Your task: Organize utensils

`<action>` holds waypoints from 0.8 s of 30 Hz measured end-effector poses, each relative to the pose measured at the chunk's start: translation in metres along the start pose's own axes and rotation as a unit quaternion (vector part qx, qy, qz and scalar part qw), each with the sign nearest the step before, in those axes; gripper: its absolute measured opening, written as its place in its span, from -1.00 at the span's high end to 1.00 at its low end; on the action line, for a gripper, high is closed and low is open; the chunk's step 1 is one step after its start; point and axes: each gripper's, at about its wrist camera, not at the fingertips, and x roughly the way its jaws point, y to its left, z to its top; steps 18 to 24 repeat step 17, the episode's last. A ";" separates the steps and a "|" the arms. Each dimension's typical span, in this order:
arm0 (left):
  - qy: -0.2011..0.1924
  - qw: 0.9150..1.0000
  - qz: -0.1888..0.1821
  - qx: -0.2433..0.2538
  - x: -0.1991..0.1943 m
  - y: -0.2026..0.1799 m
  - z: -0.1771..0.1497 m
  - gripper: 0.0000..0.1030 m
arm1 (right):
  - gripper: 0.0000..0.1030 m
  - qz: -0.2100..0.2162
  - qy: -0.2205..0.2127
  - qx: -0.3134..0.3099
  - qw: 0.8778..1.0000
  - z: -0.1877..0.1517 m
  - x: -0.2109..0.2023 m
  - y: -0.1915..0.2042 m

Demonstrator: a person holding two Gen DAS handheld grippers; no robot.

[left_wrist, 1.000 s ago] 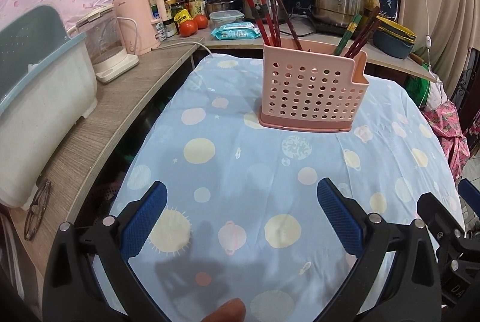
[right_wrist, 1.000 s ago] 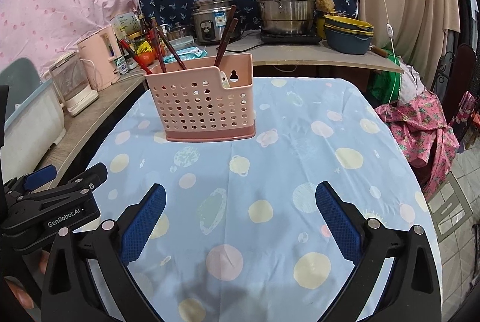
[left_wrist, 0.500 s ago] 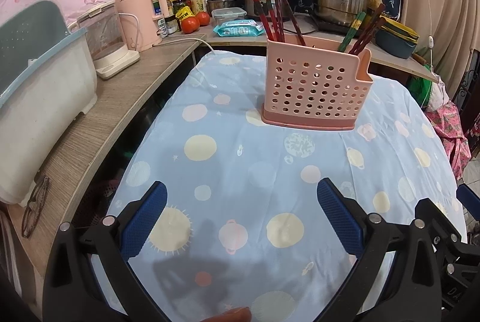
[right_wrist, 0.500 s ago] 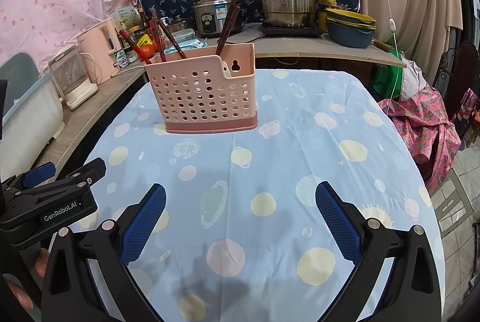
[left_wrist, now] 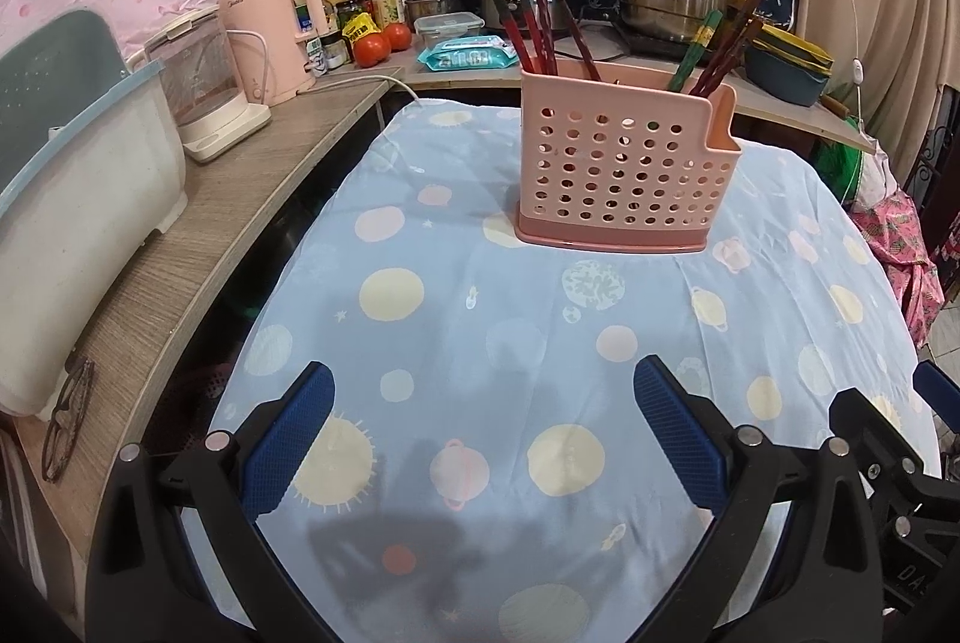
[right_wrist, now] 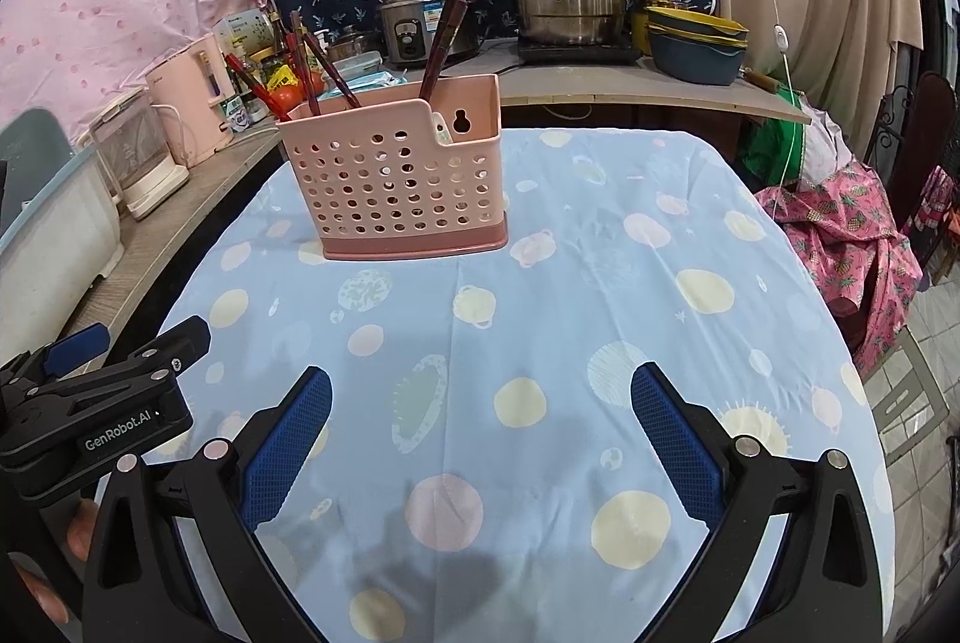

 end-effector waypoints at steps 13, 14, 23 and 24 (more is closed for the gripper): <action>0.002 1.000 0.003 -0.002 0.006 0.002 -0.001 -0.86 | -0.87 -0.002 0.006 0.003 1.000 0.000 0.005 -0.001; 0.001 1.000 0.003 0.000 0.006 0.002 -0.001 -0.86 | -0.87 -0.003 0.005 0.003 1.000 0.000 0.006 -0.001; 0.000 1.000 0.001 0.004 0.007 0.001 -0.001 -0.86 | -0.87 -0.004 0.006 0.004 1.000 0.000 0.007 -0.002; 0.000 1.000 0.001 0.004 0.007 0.001 -0.001 -0.86 | -0.87 -0.004 0.006 0.004 1.000 0.000 0.007 -0.002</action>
